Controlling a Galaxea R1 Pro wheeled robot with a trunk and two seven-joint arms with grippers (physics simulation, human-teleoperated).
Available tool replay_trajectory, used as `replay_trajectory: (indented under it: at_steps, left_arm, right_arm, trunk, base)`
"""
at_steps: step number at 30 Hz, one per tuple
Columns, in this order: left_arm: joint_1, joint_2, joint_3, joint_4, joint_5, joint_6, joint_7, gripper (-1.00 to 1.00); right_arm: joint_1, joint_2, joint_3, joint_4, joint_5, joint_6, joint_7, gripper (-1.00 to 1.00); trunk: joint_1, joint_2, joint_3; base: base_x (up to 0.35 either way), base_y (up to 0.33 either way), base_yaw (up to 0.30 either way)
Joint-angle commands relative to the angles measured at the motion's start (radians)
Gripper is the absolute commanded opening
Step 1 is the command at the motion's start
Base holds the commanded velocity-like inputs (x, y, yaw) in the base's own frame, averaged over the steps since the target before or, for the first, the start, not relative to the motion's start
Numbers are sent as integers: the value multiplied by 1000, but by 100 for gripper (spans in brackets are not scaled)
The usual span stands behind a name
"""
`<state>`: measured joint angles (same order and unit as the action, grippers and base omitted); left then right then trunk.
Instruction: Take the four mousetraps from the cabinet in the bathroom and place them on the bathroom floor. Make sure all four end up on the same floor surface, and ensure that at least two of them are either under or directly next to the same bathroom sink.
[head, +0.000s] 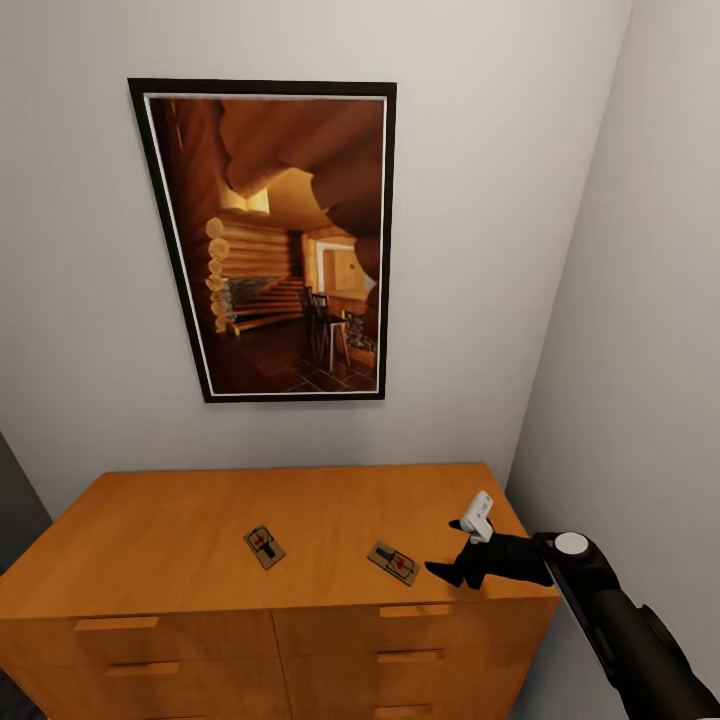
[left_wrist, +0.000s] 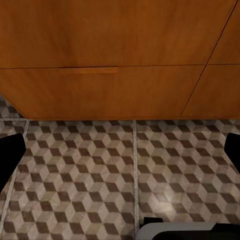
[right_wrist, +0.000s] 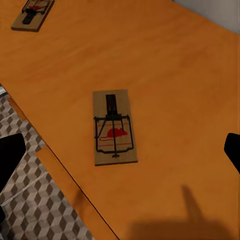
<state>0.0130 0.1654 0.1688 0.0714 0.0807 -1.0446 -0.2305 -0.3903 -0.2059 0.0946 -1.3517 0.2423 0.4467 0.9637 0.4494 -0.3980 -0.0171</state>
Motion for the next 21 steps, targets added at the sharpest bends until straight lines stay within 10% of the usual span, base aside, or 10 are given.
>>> replay_trajectory:
  at_steps: [1,21]
  left_arm:
    - [-1,0,3,2,8,-3,-10,100]
    - [-1,0,3,2,8,-3,-10,100]
  right_arm:
    - [-1,0,0,-1,5,3,4,100]
    - [-1,2,-39,1,-18,-4,25,100]
  trunk:
    - [1,-2,-2]
    - [1,-2,-10]
  base:
    - [0,0,0]
    - [0,0,0]
